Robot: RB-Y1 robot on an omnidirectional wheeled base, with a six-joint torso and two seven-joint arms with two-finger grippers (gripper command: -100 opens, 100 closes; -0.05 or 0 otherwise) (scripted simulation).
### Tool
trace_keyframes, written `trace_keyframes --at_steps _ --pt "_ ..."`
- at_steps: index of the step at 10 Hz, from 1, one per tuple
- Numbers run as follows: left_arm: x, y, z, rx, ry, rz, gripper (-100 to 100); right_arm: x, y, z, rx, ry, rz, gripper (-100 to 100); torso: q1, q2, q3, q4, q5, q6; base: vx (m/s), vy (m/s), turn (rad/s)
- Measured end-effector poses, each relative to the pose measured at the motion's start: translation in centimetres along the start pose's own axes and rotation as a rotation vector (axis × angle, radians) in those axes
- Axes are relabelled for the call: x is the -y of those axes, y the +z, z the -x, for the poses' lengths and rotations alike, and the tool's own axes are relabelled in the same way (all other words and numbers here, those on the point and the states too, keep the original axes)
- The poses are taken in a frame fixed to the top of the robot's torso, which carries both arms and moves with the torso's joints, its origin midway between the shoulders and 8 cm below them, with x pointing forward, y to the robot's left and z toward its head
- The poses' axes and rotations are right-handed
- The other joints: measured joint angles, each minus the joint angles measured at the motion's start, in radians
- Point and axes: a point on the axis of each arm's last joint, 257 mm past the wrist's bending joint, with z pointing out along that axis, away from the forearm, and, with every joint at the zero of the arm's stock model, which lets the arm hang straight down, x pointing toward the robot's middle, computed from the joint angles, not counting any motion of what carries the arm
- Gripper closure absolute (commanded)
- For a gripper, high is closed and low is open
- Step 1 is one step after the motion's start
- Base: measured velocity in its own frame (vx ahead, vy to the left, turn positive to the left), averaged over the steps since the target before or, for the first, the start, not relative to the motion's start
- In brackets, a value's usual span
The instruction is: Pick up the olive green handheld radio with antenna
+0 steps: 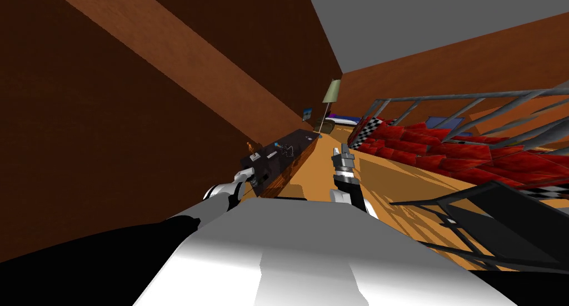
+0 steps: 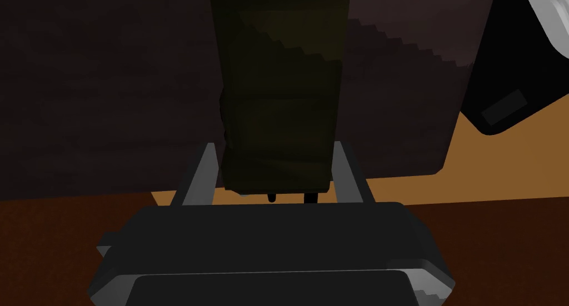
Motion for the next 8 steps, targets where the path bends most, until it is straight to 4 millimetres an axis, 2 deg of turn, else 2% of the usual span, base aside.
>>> trace_keyframes --at_steps 3,5,7,8 --pt "0.6 -0.6 0.7 0.002 0.034 0.001 100 0.0 0.0 0.0 0.000 0.000 0.000 0 -0.003 -0.002 -0.001 0.000 0.000 0.003 0.058 -0.076 0.068" --pt "1.1 -1.2 0.8 -0.002 0.061 -0.002 100 0.0 0.0 0.0 0.000 0.000 0.000 0 -0.001 -0.001 0.000 0.000 -0.001 0.001 0.056 -0.074 0.201" --pt "1.6 -1.8 1.4 0.000 0.092 0.001 100 0.0 0.0 0.0 0.000 0.000 0.000 0 -0.003 -0.001 -0.001 0.000 -0.001 0.002 0.033 -0.072 0.085" --pt "1.6 -1.8 1.5 0.000 0.095 0.002 0 0.0 0.0 0.0 0.000 0.000 0.000 0 -0.001 0.000 0.000 0.000 0.000 0.003 0.003 -0.009 -0.004"
